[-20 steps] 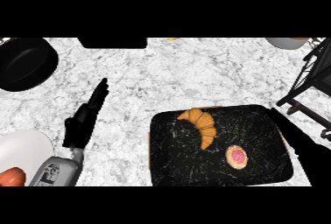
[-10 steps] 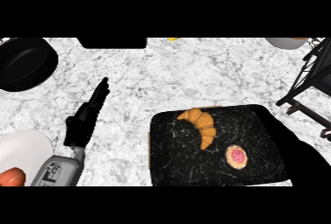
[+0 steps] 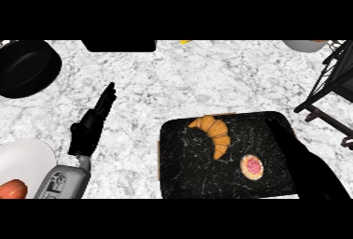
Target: Pick the cupcake from the tray and place it in the tiered shelf
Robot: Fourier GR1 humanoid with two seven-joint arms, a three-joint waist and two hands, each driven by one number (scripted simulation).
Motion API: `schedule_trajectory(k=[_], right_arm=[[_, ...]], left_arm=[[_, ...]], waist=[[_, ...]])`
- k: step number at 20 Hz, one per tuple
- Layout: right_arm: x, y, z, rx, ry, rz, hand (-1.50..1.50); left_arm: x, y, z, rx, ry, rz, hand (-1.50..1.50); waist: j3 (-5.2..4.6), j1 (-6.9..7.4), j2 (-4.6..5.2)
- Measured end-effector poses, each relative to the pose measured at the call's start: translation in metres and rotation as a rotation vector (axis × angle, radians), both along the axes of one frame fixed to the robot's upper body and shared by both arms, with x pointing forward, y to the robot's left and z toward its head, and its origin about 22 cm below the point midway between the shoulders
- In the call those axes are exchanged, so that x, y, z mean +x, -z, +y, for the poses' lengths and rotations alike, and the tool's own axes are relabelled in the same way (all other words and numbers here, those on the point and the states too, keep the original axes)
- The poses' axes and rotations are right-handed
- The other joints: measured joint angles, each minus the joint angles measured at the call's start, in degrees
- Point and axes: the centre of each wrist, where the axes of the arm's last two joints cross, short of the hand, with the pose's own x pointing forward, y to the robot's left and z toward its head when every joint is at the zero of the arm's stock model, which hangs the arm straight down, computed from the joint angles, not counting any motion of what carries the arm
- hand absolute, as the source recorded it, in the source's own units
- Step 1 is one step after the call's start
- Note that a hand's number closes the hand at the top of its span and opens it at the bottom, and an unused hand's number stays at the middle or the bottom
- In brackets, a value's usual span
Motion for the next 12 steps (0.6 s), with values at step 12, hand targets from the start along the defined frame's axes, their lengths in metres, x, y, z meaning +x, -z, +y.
schedule_trajectory(k=[12], right_arm=[[0.007, 0.014, 0.007, -0.039, 0.016, 0.032, -1.50]], left_arm=[[-0.005, -0.001, -0.001, 0.001, 0.004, -0.006, 0.00]], waist=[[0.00, 0.08, -0.02]])
